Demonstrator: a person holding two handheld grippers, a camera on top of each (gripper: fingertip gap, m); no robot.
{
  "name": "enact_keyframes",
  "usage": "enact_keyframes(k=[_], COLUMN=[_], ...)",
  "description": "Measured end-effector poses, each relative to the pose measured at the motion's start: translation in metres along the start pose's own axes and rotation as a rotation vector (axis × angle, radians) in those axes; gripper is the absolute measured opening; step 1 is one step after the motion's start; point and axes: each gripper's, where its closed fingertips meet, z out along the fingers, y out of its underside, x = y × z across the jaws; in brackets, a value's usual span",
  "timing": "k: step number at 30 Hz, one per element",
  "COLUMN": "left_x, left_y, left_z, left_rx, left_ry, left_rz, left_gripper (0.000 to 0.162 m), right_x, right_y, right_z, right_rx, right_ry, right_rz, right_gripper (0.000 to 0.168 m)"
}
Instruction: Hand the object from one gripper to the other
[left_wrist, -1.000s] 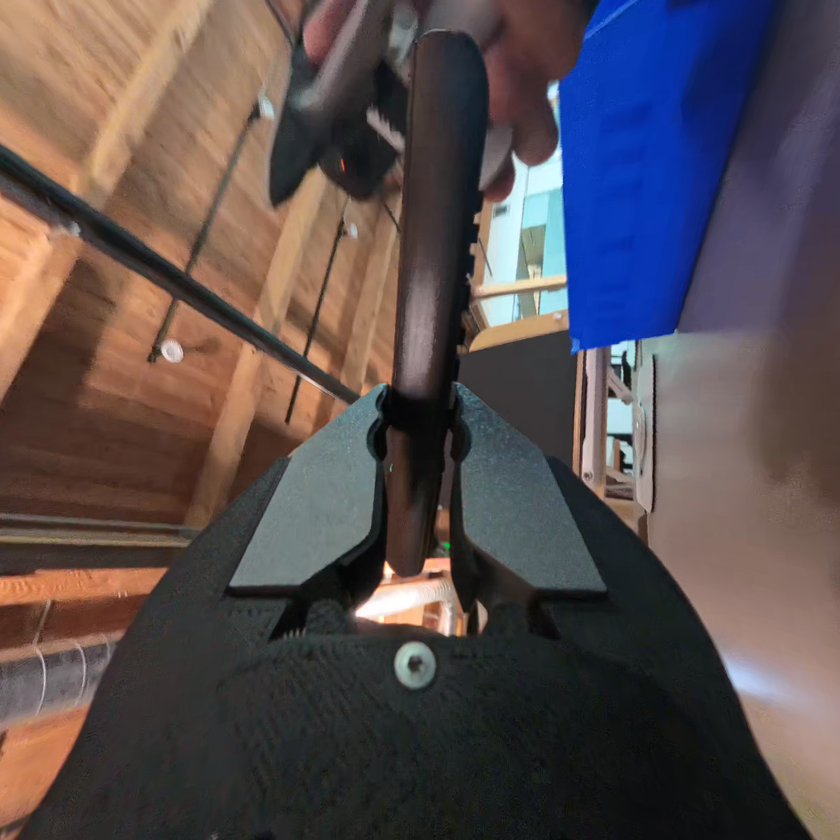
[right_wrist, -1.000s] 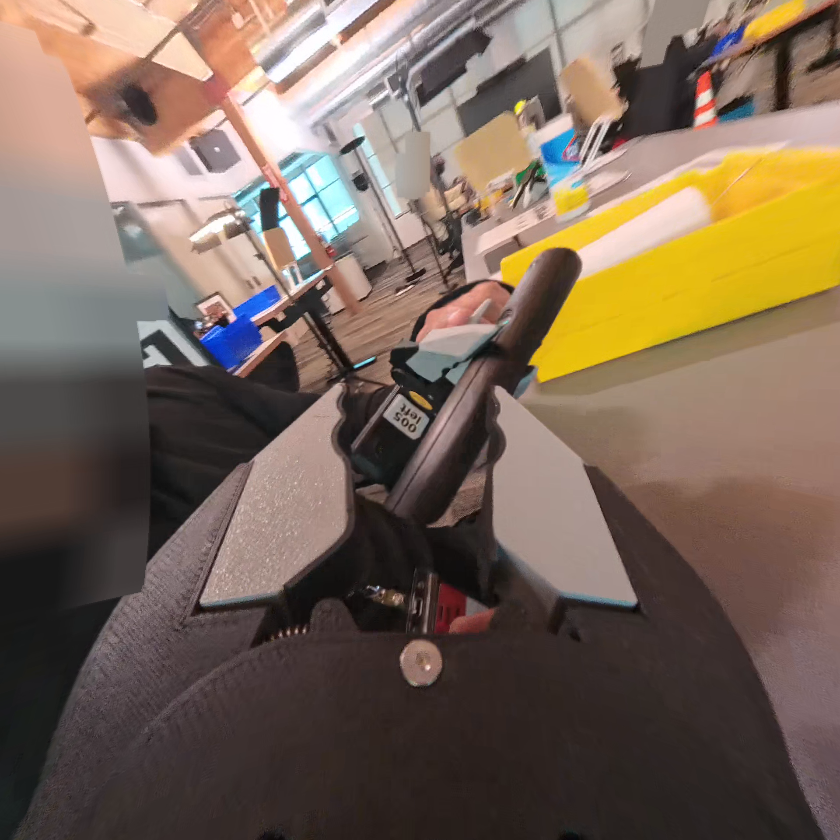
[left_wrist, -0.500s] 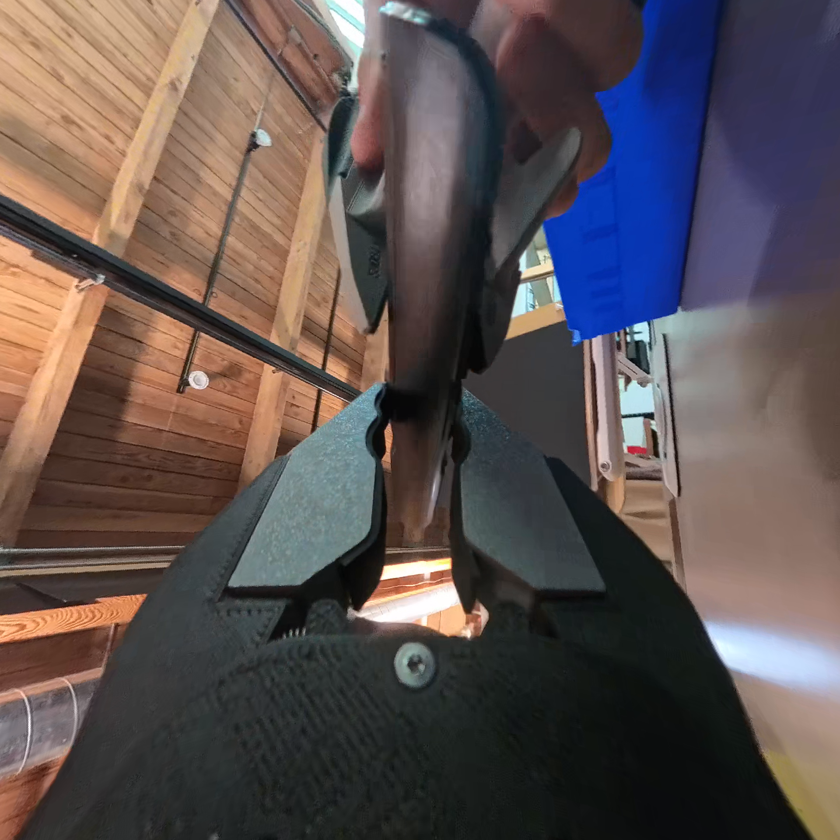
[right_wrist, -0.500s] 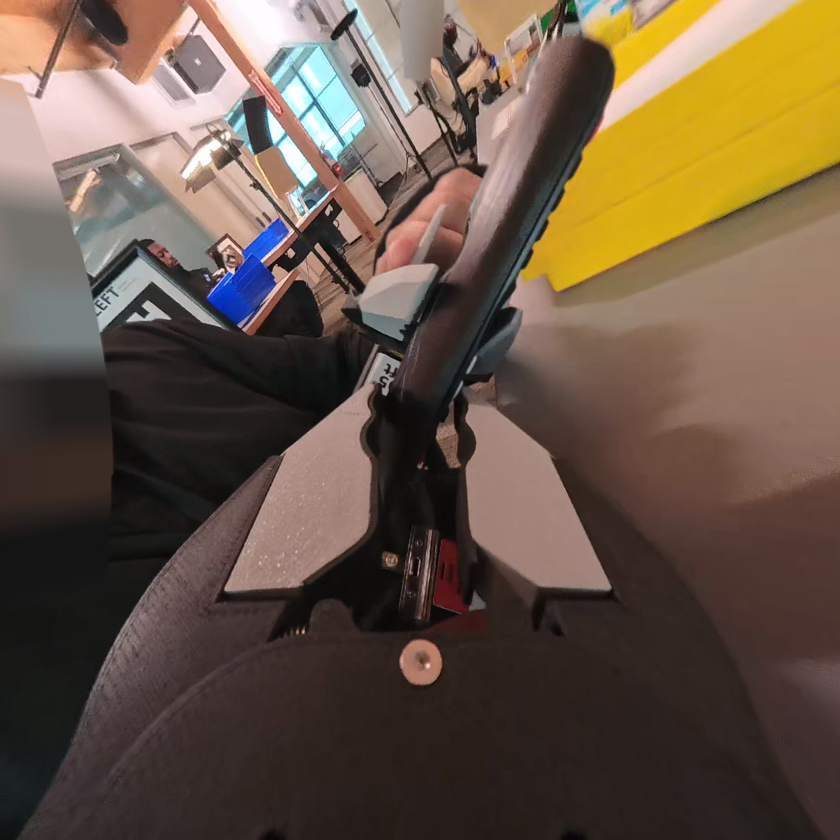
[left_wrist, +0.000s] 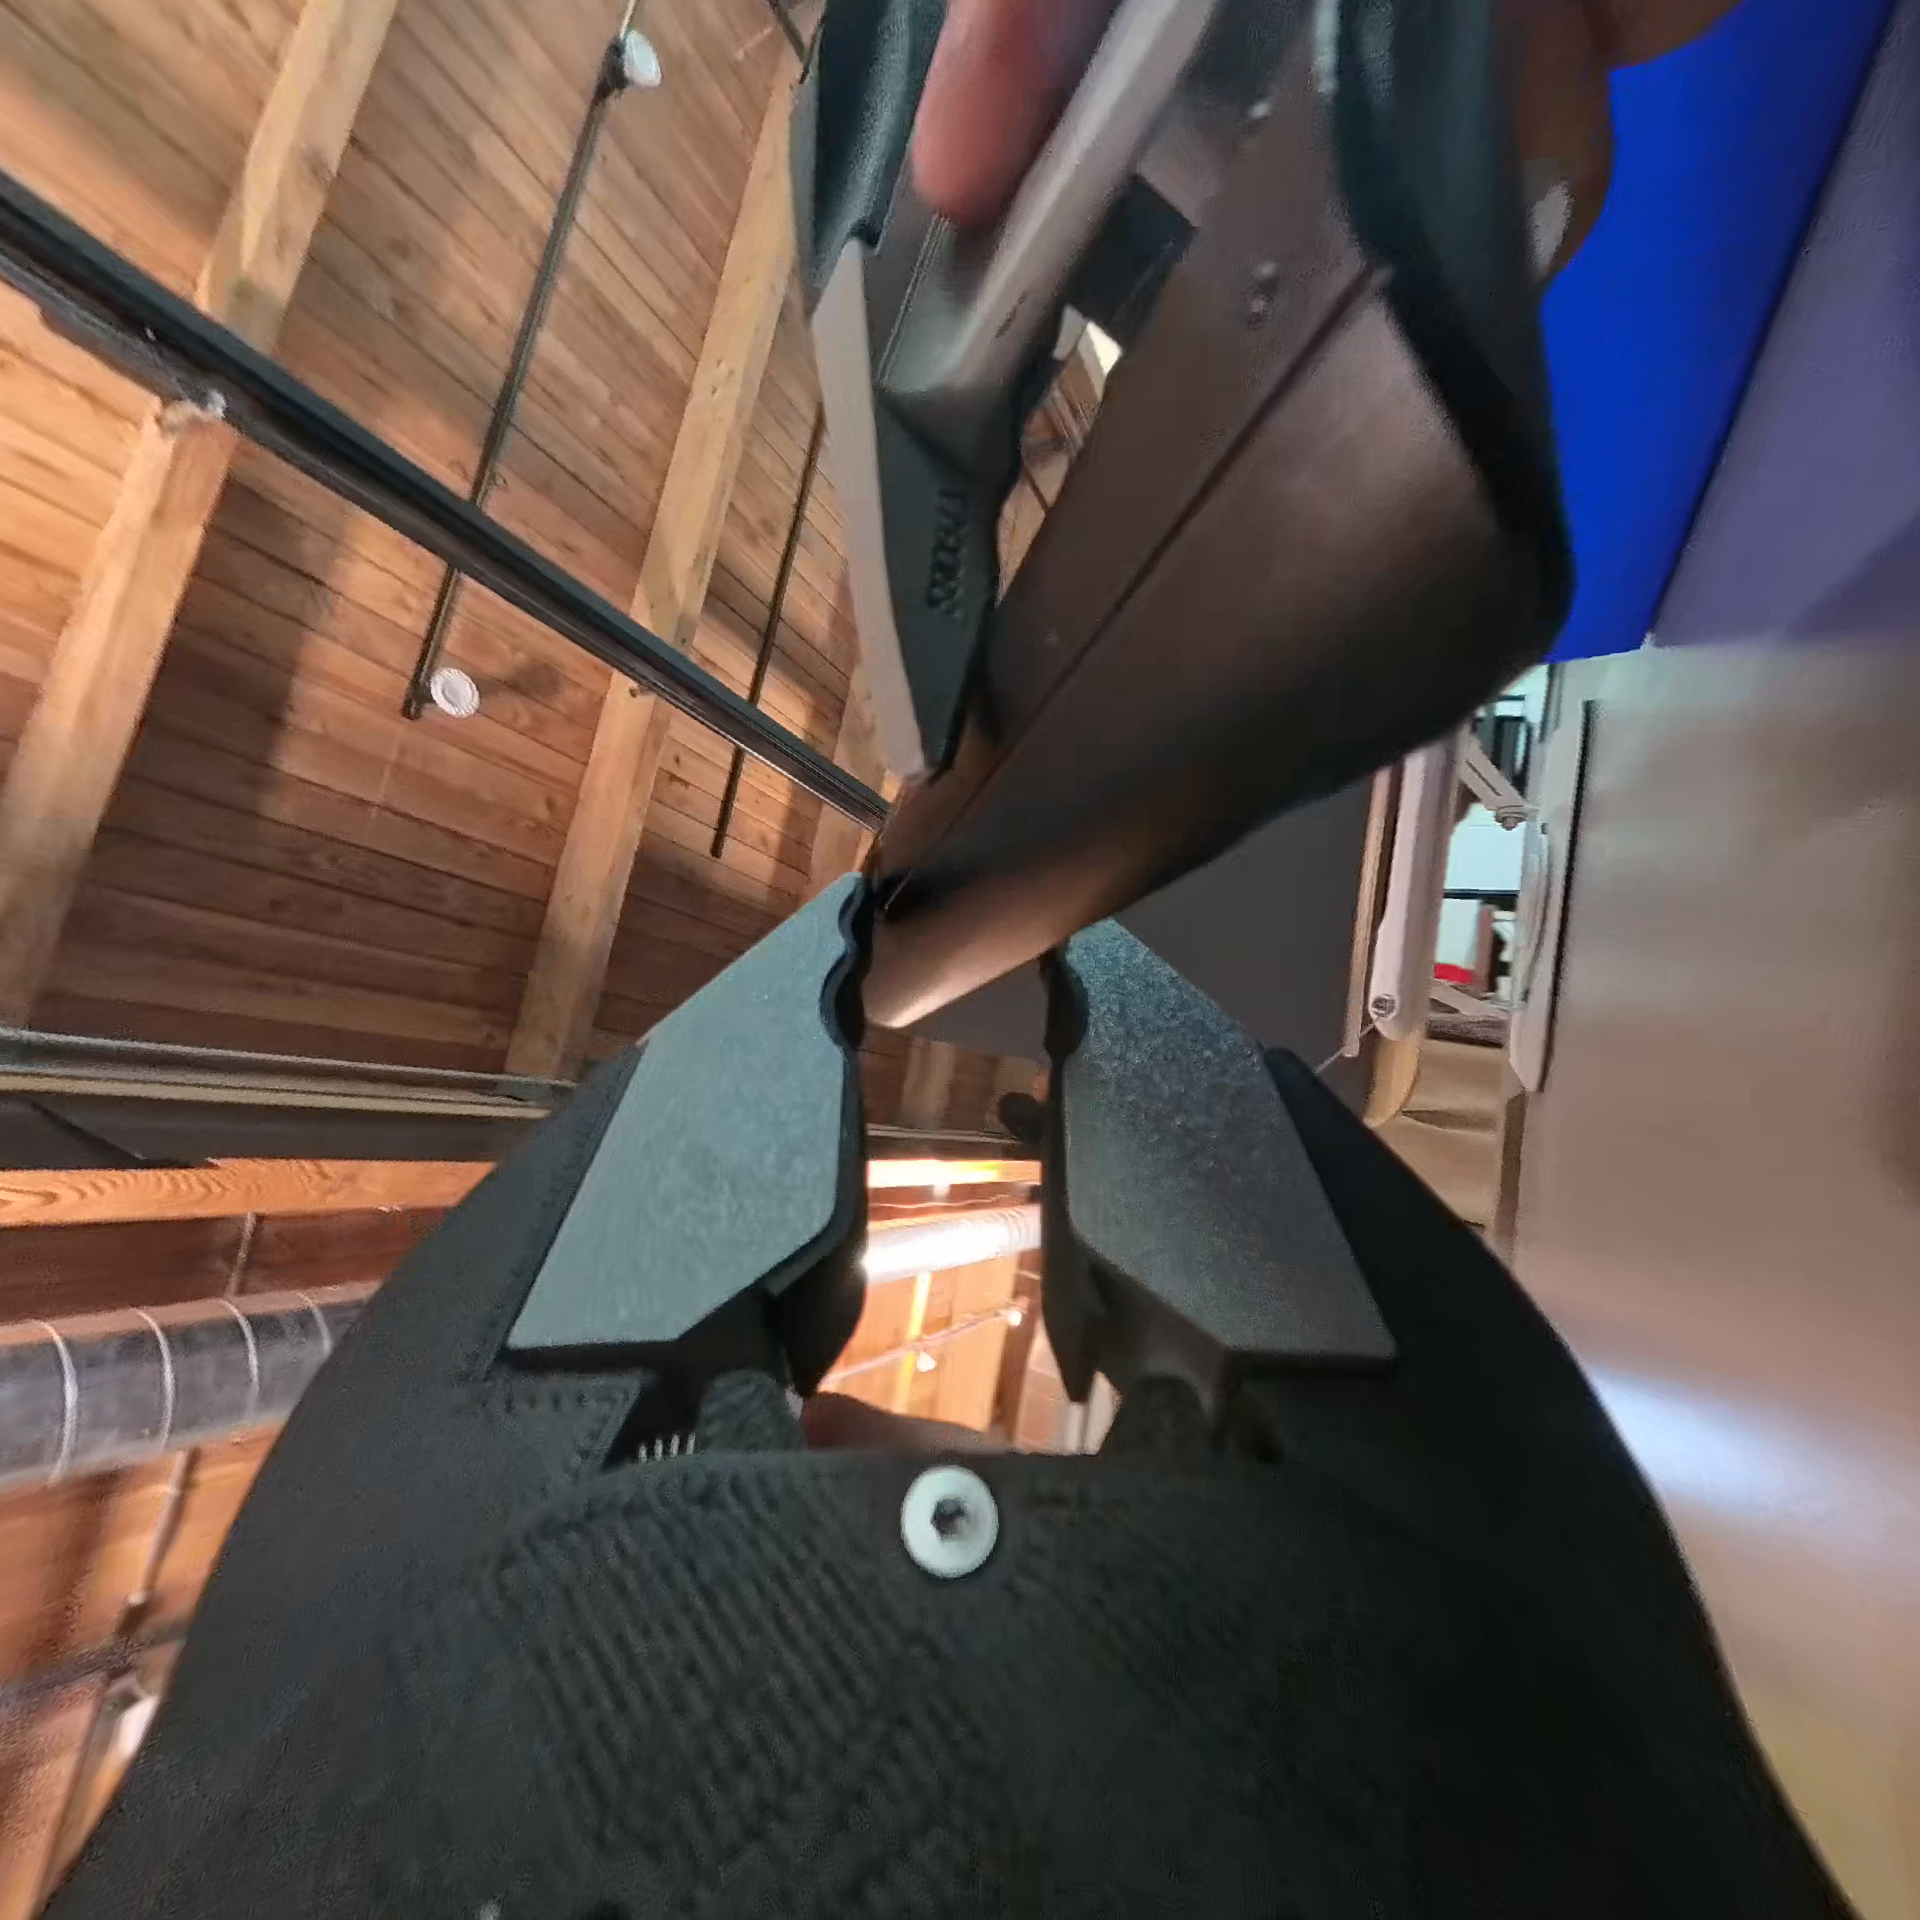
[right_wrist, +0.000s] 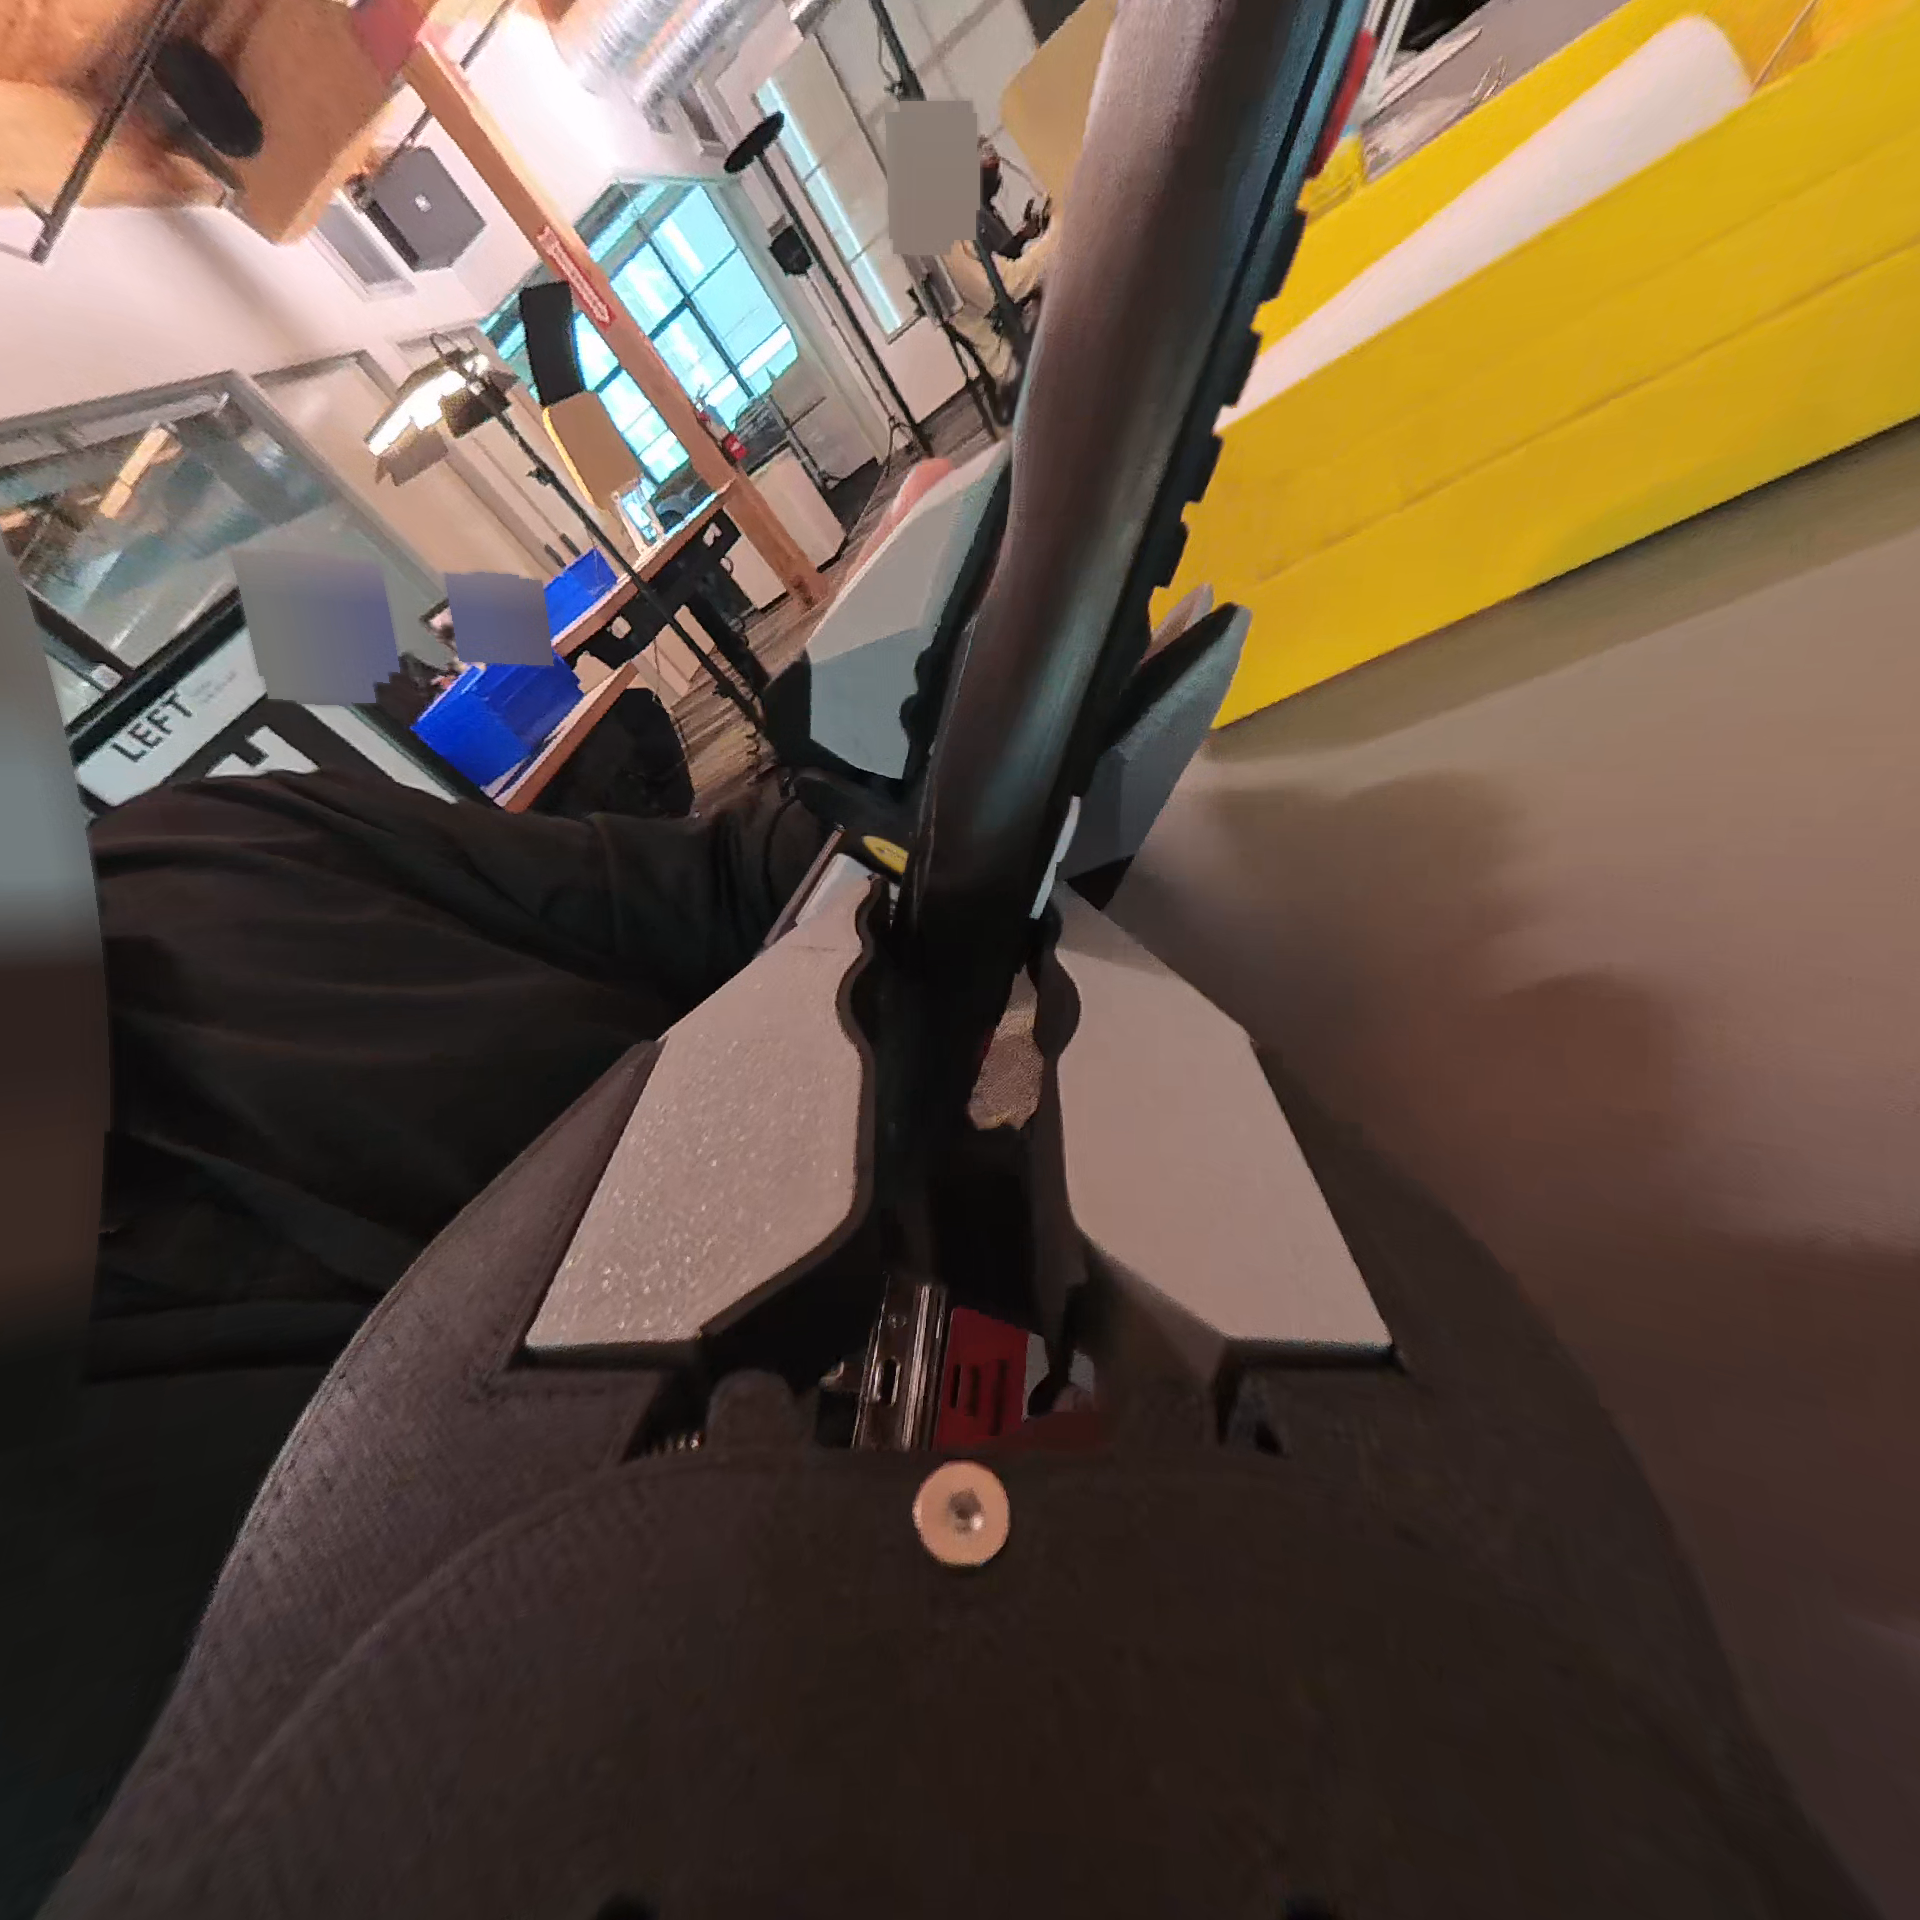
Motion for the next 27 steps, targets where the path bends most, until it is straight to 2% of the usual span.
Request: enact_keyframes(k=[6,8,14,17,22,25,27], left_x=[-0.006,-0.014,-0.014,-0.013,-0.030,-0.040,-0.042], left_y=[0.007,0.008,0.010,0.011,0.016,0.023,0.030], left_z=[0.001,0.001,0.004,0.005,0.006,0.007,0.006], left_rx=[-0.021,-0.023,-0.062,-0.069,-0.091,-0.128,-0.145], left_ry=[0.014,-0.001,-0.016,0.001,-0.033,-0.056,-0.057], left_rz=[-0.083,-0.112,-0.035,-0.062,-0.145,-0.157,-0.171], left_gripper=[0.049,0.040,0.036,0.051,0.054,0.055,0.053], right_x=[0.001,-0.001,-0.002,-0.010,-0.019,-0.019,-0.024], right_y=[-0.016,-0.021,-0.022,-0.029,-0.043,-0.048,-0.058], right_z=[-0.009,-0.014,-0.011,-0.016,-0.024,-0.028,-0.036], right_rx=[0.076,0.091,0.120,0.193,0.265,0.277,0.288], right_ry=[0.048,0.060,0.006,-0.129,-0.174,-0.105,0.009], right_rz=[-0.028,-0.045,0.011,0.104,0.106,0.038,-0.111], right_gripper=[0.023,0.022,0.022,0.021,0.021,0.021,0.021])
